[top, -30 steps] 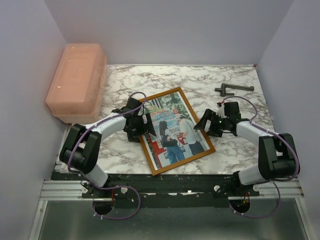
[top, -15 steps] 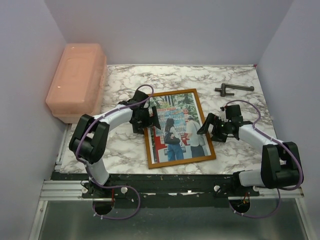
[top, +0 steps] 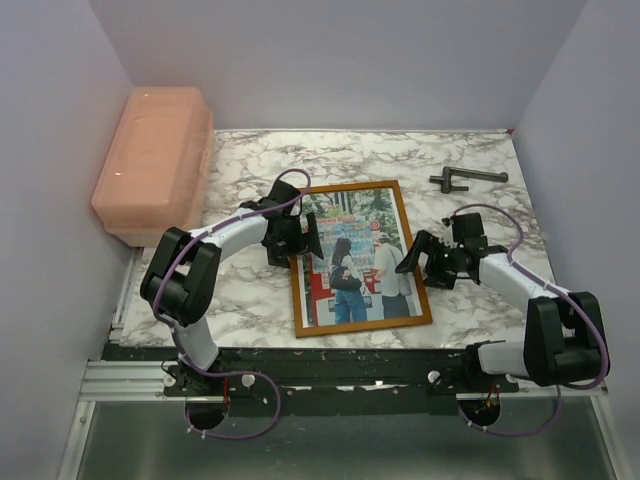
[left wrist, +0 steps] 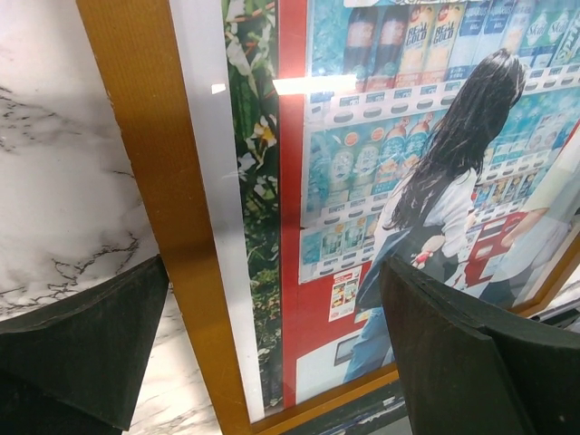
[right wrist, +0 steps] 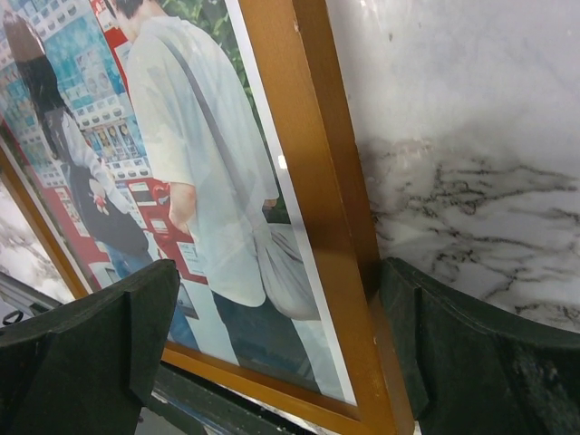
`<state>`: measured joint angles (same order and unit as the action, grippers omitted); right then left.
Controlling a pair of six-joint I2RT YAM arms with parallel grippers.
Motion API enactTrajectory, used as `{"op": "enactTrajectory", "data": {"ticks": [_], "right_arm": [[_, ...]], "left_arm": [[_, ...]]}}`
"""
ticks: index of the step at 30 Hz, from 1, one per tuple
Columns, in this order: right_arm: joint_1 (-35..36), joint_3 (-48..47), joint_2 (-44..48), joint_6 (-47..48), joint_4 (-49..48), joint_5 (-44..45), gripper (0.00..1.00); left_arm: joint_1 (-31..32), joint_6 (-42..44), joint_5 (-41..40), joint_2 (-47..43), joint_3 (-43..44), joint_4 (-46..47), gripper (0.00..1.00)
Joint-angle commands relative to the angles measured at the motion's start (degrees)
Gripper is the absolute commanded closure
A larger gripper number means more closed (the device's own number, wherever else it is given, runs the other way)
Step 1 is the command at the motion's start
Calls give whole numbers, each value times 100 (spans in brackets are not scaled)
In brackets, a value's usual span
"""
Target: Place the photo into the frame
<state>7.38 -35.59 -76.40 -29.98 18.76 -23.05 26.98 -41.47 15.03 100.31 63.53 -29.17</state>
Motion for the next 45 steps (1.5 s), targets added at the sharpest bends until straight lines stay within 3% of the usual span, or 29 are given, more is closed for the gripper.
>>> {"op": "enactTrajectory", "data": {"ticks": [1, 12, 21, 31, 38, 45], "right_arm": [[104, 216, 292, -297, 272, -522, 0], [106, 246, 459, -489, 443, -8, 0], [110, -715, 963, -325, 1011, 612, 0], [106, -1111, 2246, -197, 1128, 1129, 0], [99, -933, 3362, -82, 916, 1698, 0], [103, -466, 4319, 189, 504, 2174, 0]], "left_arm": [[246, -134, 730, 106, 314, 447, 2], [264, 31, 360, -204, 90, 288, 2], [187, 610, -787, -1583, 300, -247, 2], [127, 607, -462, -4087, -447, 432, 1], [104, 450, -854, -6354, -1748, 1260, 1], [102, 1218, -1447, -8250, -3381, 2325, 1]]}}
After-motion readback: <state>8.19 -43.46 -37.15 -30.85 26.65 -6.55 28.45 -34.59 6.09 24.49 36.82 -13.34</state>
